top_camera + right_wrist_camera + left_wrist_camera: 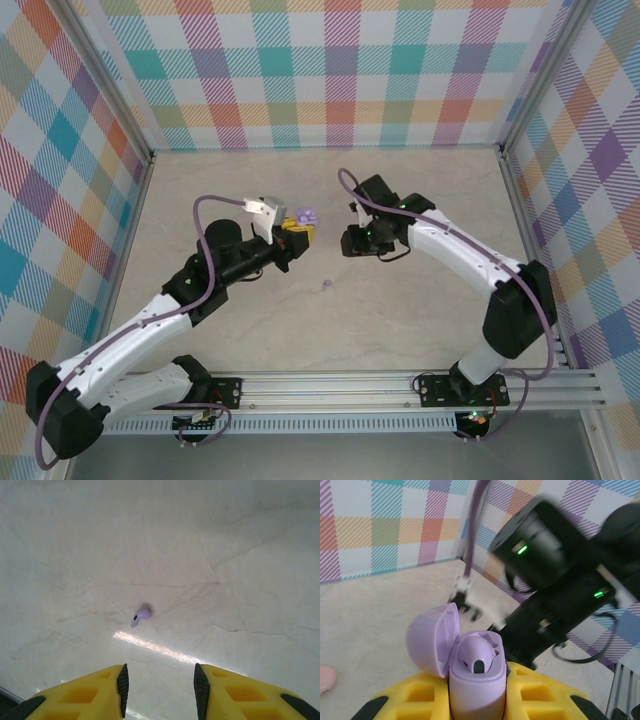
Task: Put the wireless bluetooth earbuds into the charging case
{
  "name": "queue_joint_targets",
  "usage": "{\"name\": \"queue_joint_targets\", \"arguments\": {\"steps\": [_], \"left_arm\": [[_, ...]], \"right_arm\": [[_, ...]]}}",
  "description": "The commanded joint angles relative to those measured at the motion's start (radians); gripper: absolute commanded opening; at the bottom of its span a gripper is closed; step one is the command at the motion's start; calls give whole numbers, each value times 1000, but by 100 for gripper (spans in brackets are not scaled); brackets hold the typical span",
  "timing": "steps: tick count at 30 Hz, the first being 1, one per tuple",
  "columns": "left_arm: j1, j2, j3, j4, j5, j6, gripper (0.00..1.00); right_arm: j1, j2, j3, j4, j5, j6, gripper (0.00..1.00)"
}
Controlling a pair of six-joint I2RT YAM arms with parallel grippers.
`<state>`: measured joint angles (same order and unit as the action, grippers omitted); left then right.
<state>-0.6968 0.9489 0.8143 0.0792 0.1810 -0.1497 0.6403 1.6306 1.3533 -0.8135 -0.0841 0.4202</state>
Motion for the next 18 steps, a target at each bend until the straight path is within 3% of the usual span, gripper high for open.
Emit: {"name": "queue_joint_targets", "arguments": {"steps": [1,10,18], "left_arm": [[8,-63,16,-102,-34,38,5],[8,-138,13,-144,-40,55,6],[8,-133,8,-126,-20,50,6]], "right_arm": [[2,68,-13,24,-124,53,41],[51,210,-20,68,-219,196,44],[98,295,-5,93,-190,286,45]]}}
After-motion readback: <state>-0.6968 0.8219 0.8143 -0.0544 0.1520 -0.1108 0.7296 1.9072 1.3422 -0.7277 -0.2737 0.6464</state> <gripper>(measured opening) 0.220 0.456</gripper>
